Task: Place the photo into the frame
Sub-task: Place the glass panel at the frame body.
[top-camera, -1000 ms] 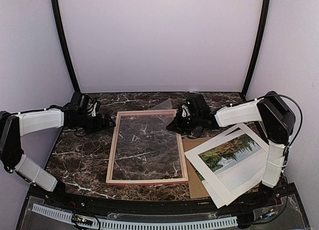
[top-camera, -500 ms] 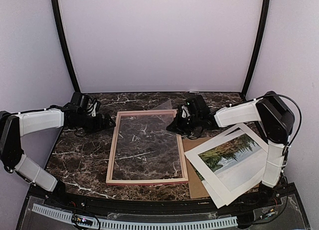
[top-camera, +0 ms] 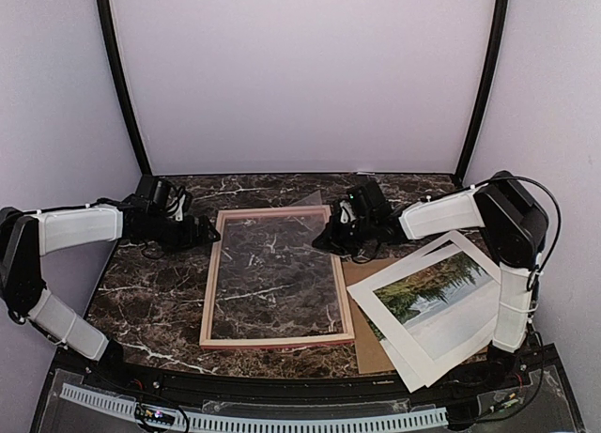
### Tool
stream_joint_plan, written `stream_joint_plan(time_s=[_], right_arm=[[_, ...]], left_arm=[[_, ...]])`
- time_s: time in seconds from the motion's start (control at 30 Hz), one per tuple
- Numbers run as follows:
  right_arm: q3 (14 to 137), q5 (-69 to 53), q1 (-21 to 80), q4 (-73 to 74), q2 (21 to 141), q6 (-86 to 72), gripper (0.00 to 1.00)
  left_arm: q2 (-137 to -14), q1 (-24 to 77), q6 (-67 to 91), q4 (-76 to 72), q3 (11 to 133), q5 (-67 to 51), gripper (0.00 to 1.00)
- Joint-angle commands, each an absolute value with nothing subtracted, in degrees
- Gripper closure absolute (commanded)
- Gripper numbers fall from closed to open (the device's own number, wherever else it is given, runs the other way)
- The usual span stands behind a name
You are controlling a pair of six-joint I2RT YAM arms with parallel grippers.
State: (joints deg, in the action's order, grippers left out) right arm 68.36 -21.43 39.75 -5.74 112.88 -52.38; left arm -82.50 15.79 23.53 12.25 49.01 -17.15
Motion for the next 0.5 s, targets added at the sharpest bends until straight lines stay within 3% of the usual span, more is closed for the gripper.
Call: stream_joint_plan(time_s=[0.0,0.47], right_arm=[[70.3,-22.2,40.3,-5.7,113.6,-52.1,0.96],[70.7,-21.6,40.5,-3.1,112.4,-53.2,0.95]], left_arm=[[-82.7,16.4,24.1,11.7,48.9,-17.8,0.02],[-81.8,16.8,24.3,12.4,49.9,-16.6,0.02]])
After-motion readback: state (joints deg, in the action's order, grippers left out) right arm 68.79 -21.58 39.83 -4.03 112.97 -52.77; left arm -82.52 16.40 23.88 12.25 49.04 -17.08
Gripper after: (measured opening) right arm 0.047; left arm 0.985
